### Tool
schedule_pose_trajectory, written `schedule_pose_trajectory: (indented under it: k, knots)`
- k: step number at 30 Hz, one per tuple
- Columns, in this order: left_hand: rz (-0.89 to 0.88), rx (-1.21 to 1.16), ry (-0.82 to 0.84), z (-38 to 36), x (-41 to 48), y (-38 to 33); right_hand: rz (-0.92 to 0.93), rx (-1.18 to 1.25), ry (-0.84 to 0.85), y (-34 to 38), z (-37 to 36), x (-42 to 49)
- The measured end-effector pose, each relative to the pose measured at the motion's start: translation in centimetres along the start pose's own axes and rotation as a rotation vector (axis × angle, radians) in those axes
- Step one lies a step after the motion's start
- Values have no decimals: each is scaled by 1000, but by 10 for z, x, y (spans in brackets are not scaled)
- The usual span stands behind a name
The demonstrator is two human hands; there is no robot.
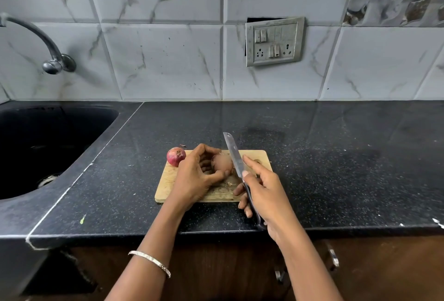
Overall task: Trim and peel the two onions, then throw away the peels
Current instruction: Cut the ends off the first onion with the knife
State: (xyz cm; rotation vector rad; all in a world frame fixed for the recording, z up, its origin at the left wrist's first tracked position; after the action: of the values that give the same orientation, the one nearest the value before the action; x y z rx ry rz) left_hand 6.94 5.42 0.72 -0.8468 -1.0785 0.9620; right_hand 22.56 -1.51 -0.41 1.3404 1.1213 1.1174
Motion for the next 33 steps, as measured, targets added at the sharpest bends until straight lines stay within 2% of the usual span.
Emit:
schedule_pose_trajectory:
  k: [21, 28, 33]
  knots:
    - [28, 49, 36, -4, 7, 7, 32, 70, -109, 9, -14, 0]
    - [44, 34, 33, -4, 10, 9, 31, 22, -115, 2, -11, -16]
    - [46, 22, 10, -2, 9, 8, 35, 92, -166, 1, -4, -20]
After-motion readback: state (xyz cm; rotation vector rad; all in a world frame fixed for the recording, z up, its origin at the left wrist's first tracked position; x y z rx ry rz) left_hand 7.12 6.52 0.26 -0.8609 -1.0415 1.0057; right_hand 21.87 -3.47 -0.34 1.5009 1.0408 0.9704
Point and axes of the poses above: each hand's wrist, its own x-axis towards the middle knuckle, its own z-axis out of the back of the hand, y = z × x, the point moved 7 cm from there along x, towards the middle knuckle, and after that the axes turned 4 degrees about x, right-handed, at the moved point
